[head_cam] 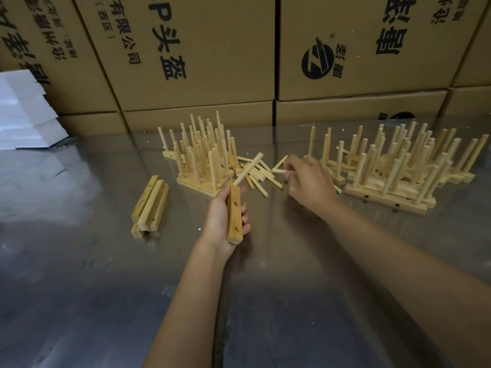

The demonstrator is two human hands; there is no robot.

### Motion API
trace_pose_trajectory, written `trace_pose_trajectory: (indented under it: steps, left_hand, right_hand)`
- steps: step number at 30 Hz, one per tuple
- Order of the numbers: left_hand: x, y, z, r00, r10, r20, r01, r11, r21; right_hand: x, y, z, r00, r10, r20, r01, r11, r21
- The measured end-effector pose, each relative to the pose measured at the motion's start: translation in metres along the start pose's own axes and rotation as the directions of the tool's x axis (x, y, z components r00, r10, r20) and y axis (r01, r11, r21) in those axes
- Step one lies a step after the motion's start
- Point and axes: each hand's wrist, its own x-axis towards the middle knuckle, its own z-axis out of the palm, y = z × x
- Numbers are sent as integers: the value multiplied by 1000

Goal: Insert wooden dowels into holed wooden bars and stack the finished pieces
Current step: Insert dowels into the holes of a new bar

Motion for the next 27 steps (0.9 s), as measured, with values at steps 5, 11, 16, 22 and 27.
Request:
trace_pose_trajectory:
  steps: [5, 11, 16, 22, 27]
  left_hand:
    - [-2, -2, 5, 999, -3, -36, 5, 998, 57]
    - [-8, -15, 22, 999, -12, 45, -1, 962, 273]
    - [-11, -21, 29, 999, -22, 37, 8, 940, 342]
    - [-15, -27, 33, 999, 16, 47, -35, 897, 441]
    - [-14, -28, 31, 998, 39, 52, -58, 896, 440]
  right_hand:
    - [-44, -21, -44, 992, -11, 127, -26, 957, 289]
    - [-96, -43, -55, 983, -18, 180, -66, 891, 450]
    - [-102, -42, -54, 984, -162, 69, 139, 955, 263]
    - [-95, -45, -71, 912, -387, 132, 396, 917, -48]
    - [-77, -62, -79, 862, -441, 248, 480, 869, -121]
